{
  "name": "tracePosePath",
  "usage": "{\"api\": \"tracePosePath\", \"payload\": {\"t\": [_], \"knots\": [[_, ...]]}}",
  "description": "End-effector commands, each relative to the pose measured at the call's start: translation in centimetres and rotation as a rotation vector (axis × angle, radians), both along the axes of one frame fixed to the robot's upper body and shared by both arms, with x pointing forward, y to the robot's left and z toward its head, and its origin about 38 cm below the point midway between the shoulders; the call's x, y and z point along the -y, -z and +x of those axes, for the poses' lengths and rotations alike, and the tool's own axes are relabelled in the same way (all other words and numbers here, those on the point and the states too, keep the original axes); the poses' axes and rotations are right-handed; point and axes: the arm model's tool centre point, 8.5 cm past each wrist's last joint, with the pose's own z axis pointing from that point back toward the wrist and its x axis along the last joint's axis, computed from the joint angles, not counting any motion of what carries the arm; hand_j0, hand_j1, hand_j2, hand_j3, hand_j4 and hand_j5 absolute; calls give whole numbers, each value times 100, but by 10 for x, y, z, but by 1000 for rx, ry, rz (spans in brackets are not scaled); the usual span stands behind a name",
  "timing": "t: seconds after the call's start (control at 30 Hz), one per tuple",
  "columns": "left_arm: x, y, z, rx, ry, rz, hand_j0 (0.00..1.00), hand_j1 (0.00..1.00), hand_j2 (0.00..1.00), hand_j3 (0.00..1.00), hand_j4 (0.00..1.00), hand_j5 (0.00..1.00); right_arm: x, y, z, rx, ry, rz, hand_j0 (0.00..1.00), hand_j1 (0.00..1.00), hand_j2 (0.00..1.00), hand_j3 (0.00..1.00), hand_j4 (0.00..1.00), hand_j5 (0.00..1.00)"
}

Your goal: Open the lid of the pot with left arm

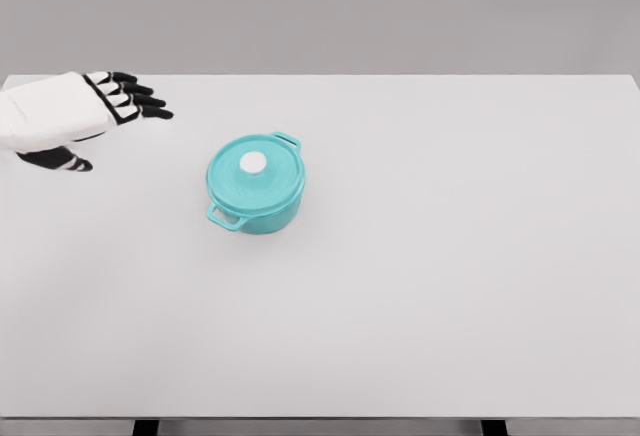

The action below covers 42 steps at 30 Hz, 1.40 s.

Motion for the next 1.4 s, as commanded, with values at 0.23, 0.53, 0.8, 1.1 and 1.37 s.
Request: {"api": "tracePosePath", "payload": {"t": [0.23, 0.53, 0.8, 1.1, 1.37], "knots": [[99, 34, 14, -248, 216, -114, 100, 100, 100, 100, 100, 100, 0, 0, 0, 0, 0, 0, 100, 100, 100, 100, 100, 100], [138, 50, 55, -380, 48, 1, 100, 100, 100, 100, 100, 100, 0, 0, 0, 0, 0, 0, 100, 100, 100, 100, 100, 100], [148, 48, 55, -389, 57, 49, 100, 100, 100, 100, 100, 100, 0, 0, 0, 0, 0, 0, 100, 100, 100, 100, 100, 100], [156, 51, 54, -391, 77, 57, 81, 81, 81, 81, 81, 81, 0, 0, 0, 0, 0, 0, 100, 100, 100, 100, 100, 100], [158, 61, 54, -410, 70, 75, 81, 81, 81, 81, 81, 81, 0, 0, 0, 0, 0, 0, 100, 100, 100, 100, 100, 100]]}}
